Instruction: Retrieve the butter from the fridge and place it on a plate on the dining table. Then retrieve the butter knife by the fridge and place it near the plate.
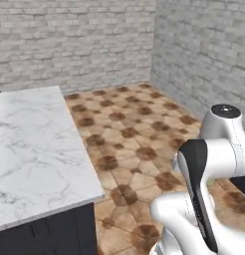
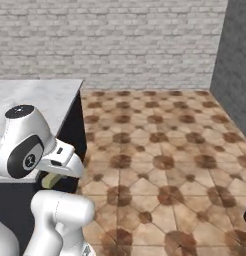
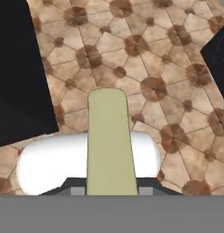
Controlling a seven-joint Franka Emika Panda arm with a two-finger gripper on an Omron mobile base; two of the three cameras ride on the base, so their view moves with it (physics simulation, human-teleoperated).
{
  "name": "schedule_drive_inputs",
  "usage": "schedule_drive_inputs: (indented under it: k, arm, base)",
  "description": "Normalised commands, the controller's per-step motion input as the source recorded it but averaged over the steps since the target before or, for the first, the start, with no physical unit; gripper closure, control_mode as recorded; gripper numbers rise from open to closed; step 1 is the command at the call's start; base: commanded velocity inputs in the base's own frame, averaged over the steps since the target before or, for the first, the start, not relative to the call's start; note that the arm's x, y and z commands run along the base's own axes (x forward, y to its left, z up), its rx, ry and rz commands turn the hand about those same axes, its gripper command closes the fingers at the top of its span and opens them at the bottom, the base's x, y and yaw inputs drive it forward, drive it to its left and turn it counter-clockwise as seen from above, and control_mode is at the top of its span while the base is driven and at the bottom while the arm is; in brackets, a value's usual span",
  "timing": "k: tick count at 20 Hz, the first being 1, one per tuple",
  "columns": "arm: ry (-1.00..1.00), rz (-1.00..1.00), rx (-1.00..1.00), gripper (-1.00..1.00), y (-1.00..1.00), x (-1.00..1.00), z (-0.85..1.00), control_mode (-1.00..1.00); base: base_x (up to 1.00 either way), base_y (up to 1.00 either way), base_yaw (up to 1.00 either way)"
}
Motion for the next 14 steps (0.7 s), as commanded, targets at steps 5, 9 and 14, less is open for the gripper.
schedule_drive_inputs:
  k: [5, 9, 14]
  arm:
    - [0.00, 0.00, 0.00, 1.00, 0.00, 0.00, 0.00, 1.00]
    - [0.00, 0.00, 0.00, 1.00, 0.00, 0.00, 0.00, 1.00]
    - [0.00, 0.00, 0.00, 1.00, 0.00, 0.00, 0.00, 1.00]
  base:
    - [0.69, -1.00, 0.30]
    - [1.00, -0.86, 0.19]
    - [1.00, -0.13, 0.05]
